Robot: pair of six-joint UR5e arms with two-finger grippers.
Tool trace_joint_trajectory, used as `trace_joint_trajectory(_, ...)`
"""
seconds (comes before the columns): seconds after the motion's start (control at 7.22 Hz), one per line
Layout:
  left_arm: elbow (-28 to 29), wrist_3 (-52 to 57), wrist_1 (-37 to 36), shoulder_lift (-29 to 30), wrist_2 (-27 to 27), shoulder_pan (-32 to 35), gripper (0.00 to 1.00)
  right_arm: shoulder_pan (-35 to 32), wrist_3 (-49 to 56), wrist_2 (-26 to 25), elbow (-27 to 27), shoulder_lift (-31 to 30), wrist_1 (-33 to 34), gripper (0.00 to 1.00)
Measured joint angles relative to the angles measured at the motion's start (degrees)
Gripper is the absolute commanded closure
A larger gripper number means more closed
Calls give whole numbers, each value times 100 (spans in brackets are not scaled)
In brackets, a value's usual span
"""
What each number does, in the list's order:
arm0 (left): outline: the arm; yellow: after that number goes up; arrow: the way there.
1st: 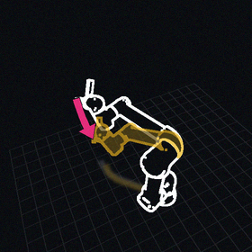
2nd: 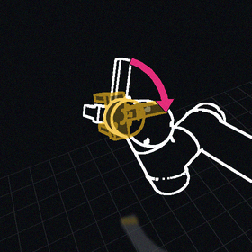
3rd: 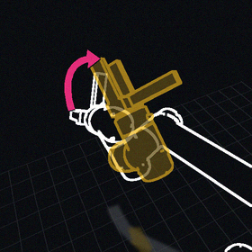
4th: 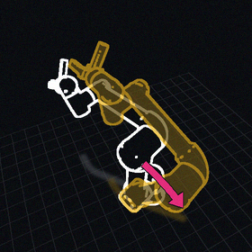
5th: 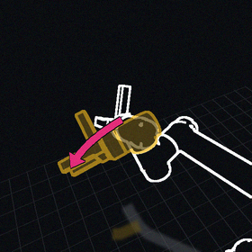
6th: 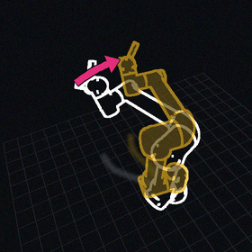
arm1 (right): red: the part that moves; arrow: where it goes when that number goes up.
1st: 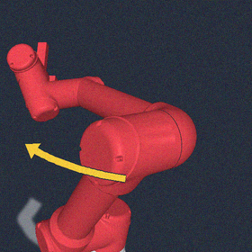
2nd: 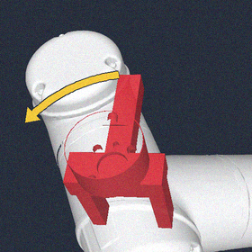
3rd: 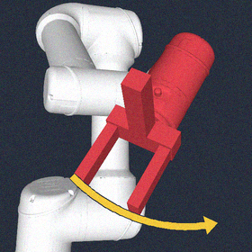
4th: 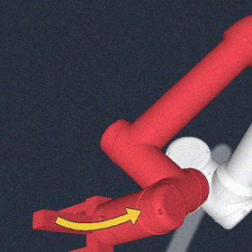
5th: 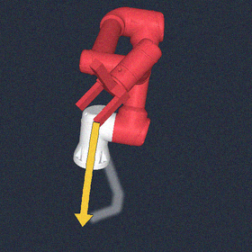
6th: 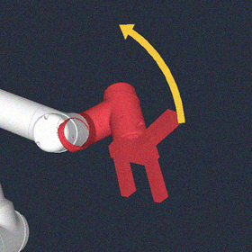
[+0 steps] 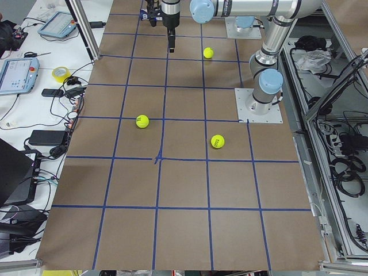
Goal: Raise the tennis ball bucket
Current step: 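Close the right gripper around the can's blue-capped end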
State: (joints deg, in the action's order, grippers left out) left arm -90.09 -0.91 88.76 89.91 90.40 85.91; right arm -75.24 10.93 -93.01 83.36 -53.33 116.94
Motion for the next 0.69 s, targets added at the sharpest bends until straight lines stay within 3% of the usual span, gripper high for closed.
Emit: trace_joint_trajectory(0.69,0,-13,-20,3,-1,-4,0,0,712,-48,46,127,2,2)
